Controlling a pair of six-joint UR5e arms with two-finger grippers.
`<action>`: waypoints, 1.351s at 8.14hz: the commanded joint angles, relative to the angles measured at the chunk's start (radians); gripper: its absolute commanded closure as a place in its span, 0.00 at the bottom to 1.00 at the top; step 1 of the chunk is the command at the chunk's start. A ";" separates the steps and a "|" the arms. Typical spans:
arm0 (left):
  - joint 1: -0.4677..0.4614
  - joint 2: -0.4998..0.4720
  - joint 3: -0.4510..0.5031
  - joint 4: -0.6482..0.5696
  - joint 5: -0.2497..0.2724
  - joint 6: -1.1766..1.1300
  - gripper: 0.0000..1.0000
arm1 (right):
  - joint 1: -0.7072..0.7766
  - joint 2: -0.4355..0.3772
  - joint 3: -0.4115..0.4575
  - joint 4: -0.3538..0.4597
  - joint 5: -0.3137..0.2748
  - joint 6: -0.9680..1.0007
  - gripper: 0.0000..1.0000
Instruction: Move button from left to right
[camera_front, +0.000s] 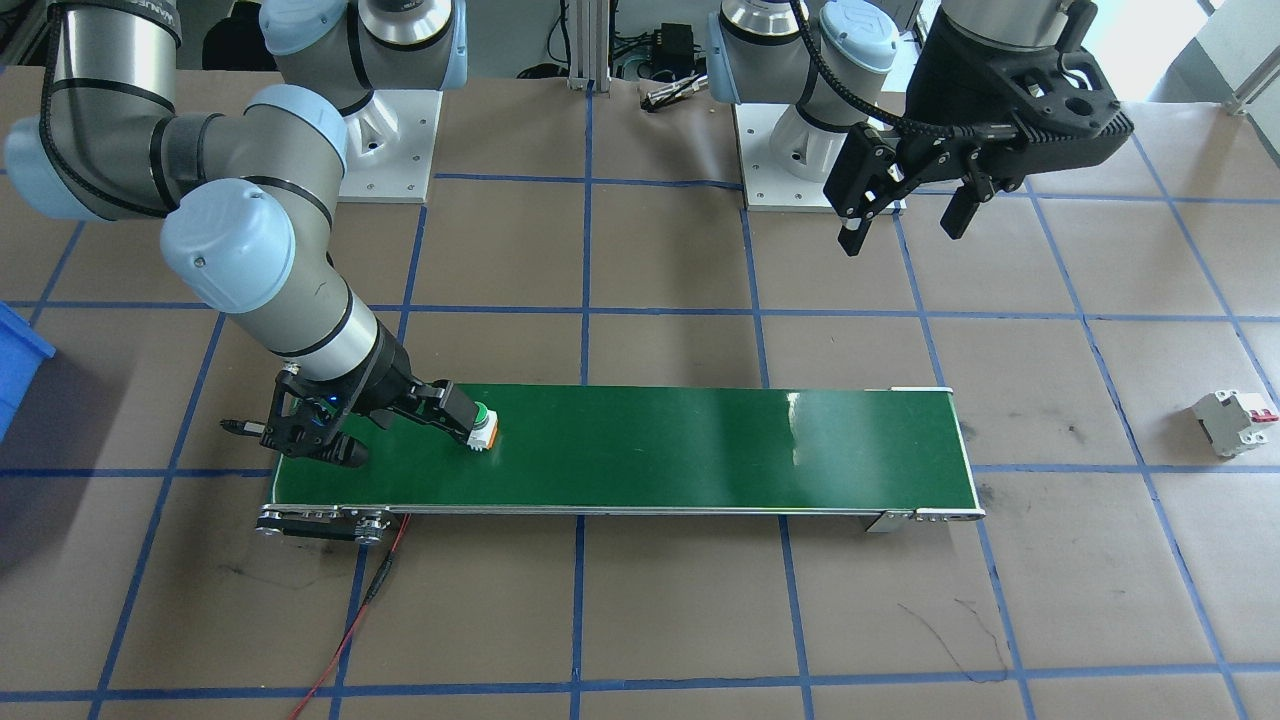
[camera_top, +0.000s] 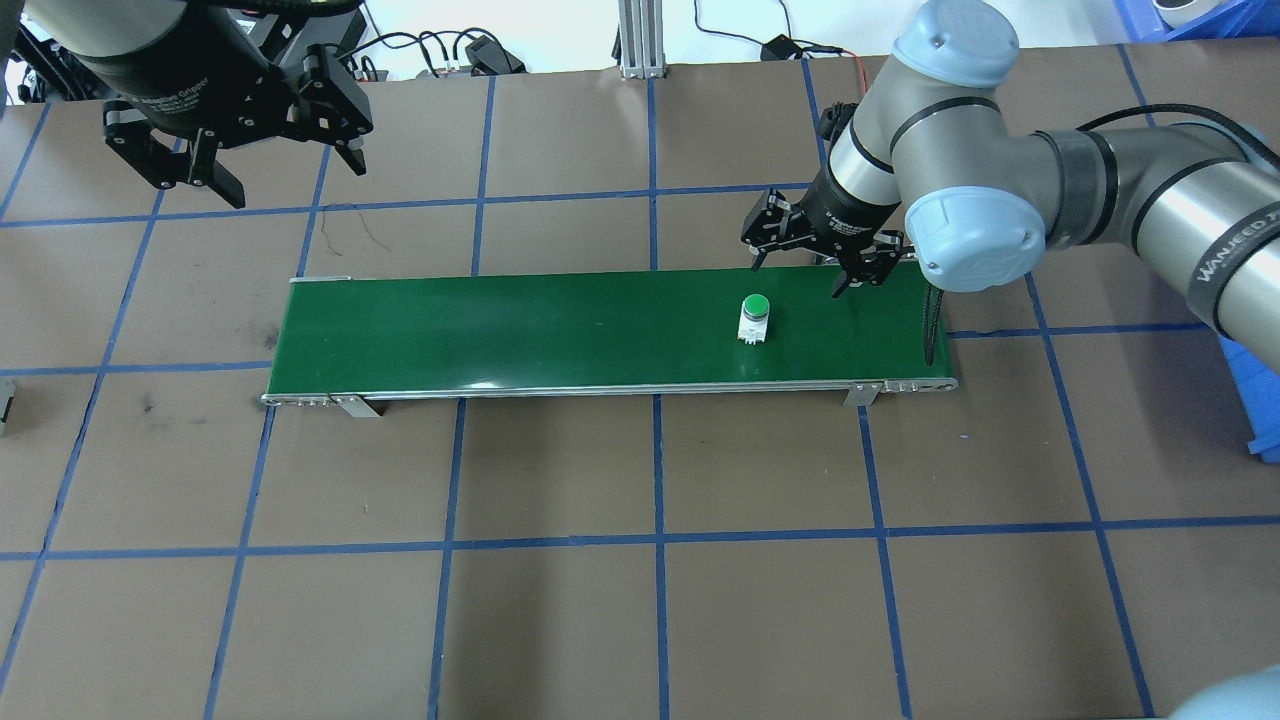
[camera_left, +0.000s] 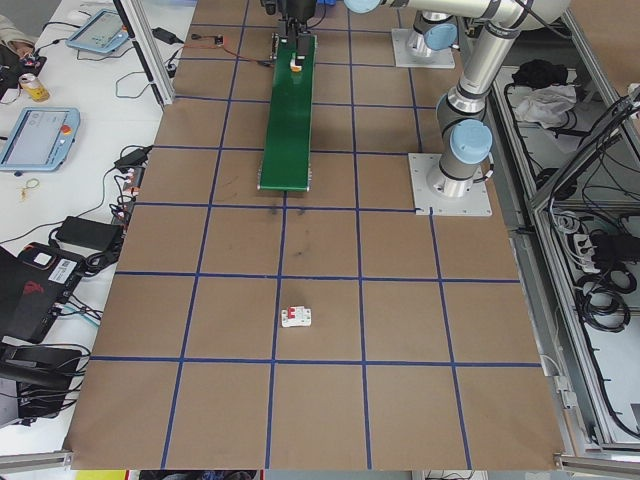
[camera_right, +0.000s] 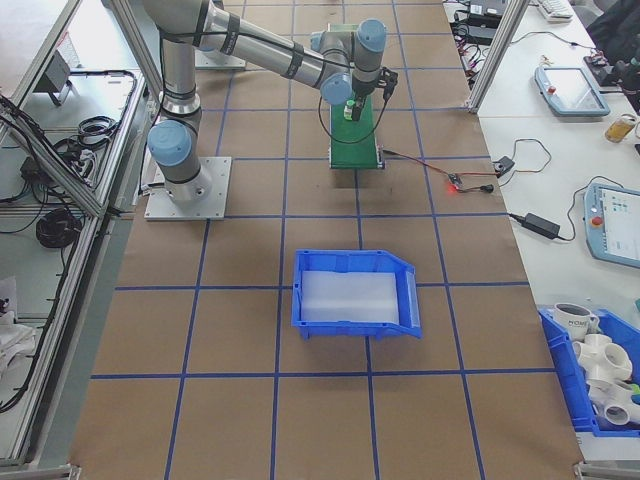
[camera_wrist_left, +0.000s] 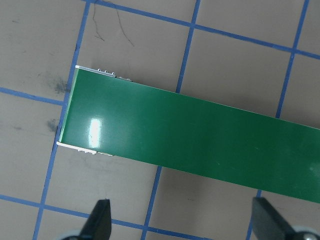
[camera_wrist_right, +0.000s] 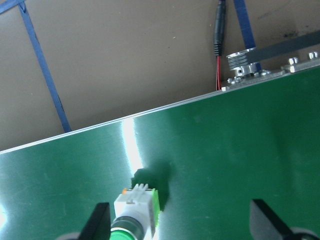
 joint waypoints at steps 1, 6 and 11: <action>0.000 0.001 -0.002 0.001 0.000 0.003 0.00 | 0.014 0.031 0.008 -0.011 -0.024 0.002 0.04; 0.000 0.001 -0.002 0.001 0.001 0.004 0.00 | 0.013 0.061 0.009 0.072 -0.206 -0.122 0.88; 0.000 0.001 -0.004 0.001 0.001 0.004 0.00 | -0.132 -0.036 -0.102 0.150 -0.306 -0.468 0.94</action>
